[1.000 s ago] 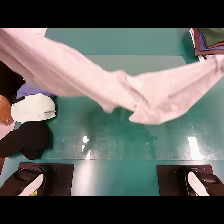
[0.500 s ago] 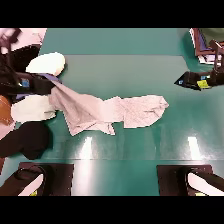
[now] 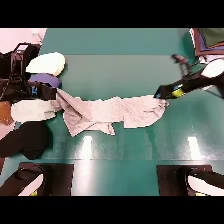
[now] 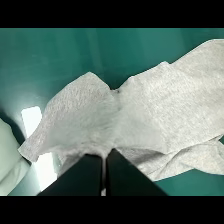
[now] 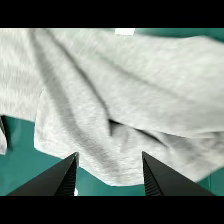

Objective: Fold the shirts.

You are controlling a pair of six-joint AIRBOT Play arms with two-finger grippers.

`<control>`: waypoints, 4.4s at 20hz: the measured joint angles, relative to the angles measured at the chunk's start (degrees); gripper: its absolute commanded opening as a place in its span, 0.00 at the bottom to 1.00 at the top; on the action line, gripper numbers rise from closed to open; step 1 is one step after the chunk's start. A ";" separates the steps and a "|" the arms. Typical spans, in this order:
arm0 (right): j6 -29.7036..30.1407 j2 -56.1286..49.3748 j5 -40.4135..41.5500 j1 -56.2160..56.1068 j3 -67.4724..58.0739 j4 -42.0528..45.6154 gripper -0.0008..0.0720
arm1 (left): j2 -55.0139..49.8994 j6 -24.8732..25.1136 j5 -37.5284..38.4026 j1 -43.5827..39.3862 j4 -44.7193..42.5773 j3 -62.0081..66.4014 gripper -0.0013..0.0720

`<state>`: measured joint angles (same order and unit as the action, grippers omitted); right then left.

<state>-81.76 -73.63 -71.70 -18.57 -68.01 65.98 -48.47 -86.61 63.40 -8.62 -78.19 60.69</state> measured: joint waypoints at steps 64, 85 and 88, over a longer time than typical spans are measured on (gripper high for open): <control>2.51 -7.34 -14.21 19.28 -14.16 -11.65 0.51 | -30.88 -0.17 14.27 9.66 -2.34 23.45 0.77; 4.33 8.81 -8.17 19.91 4.15 -20.31 0.51 | -21.90 -1.46 -5.62 11.50 13.40 -17.03 0.05; 4.24 9.25 -10.03 21.20 5.35 -16.59 0.51 | -21.53 -1.20 -4.68 11.45 13.77 -16.17 0.05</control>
<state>-77.52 -64.38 -81.73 2.63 -62.65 49.39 -70.00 -87.81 58.72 2.83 -64.42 44.51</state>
